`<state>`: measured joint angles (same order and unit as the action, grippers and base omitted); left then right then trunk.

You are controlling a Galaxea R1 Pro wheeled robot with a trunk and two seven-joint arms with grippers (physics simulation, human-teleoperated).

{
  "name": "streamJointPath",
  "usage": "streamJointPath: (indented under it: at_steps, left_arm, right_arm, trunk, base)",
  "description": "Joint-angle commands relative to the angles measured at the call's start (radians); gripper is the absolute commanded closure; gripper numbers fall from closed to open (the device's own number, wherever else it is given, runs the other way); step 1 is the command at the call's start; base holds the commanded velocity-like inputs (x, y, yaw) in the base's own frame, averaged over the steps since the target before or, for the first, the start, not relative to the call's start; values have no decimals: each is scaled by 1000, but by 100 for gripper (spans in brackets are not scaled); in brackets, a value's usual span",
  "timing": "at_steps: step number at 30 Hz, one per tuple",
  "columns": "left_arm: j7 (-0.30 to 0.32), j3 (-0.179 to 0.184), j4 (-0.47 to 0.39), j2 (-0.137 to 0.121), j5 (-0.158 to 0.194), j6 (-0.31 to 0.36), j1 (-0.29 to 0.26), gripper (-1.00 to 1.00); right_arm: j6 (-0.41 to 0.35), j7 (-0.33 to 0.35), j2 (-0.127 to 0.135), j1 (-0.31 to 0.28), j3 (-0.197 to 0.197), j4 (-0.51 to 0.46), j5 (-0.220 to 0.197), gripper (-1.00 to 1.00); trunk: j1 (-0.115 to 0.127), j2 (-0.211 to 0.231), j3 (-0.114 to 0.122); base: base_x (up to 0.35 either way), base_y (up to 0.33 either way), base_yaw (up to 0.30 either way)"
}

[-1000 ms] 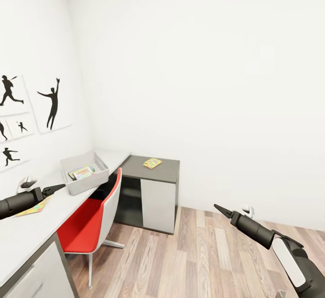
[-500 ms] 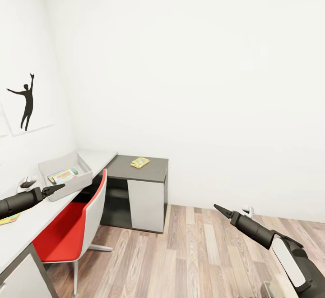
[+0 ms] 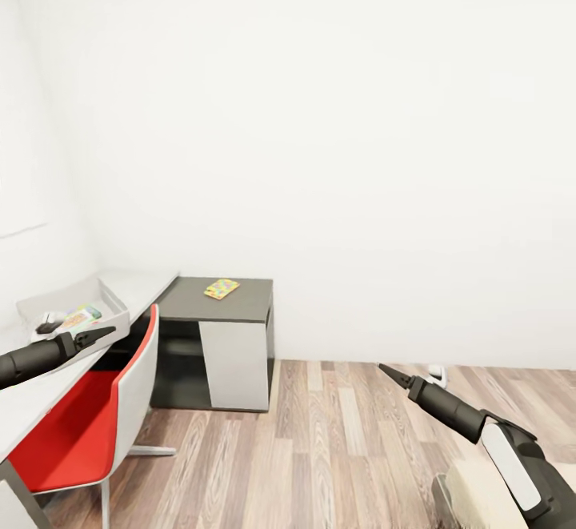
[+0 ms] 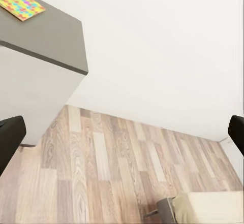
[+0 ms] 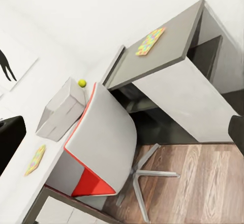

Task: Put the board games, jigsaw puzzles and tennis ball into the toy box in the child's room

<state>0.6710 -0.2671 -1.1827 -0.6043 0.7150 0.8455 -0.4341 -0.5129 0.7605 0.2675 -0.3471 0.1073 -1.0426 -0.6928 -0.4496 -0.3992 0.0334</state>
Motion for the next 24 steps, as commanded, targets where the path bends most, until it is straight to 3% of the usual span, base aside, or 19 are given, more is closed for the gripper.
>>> streamJointPath:
  at_steps: [1, 13, 24]
  left_arm:
    - [3, -1, 0, 0, 1, 5, 0, -100]
    - [2, -2, 1, 0, -4, 6, 0, -100]
    - [2, -2, 2, 0, -7, 7, 0, -100]
  right_arm:
    - [-7, 1, 0, 0, 1, 3, -7, -100]
    - [1, 0, -1, 0, 0, 15, -2, -100]
    - [4, 0, -2, 0, -1, 15, 3, -100]
  trunk:
    - [0, -1, -1]
    - [0, -1, -10]
    - [0, -1, -12]
  base:
    - [0, 0, -247]
    - [49, 30, -231]
    - [138, 57, -36]
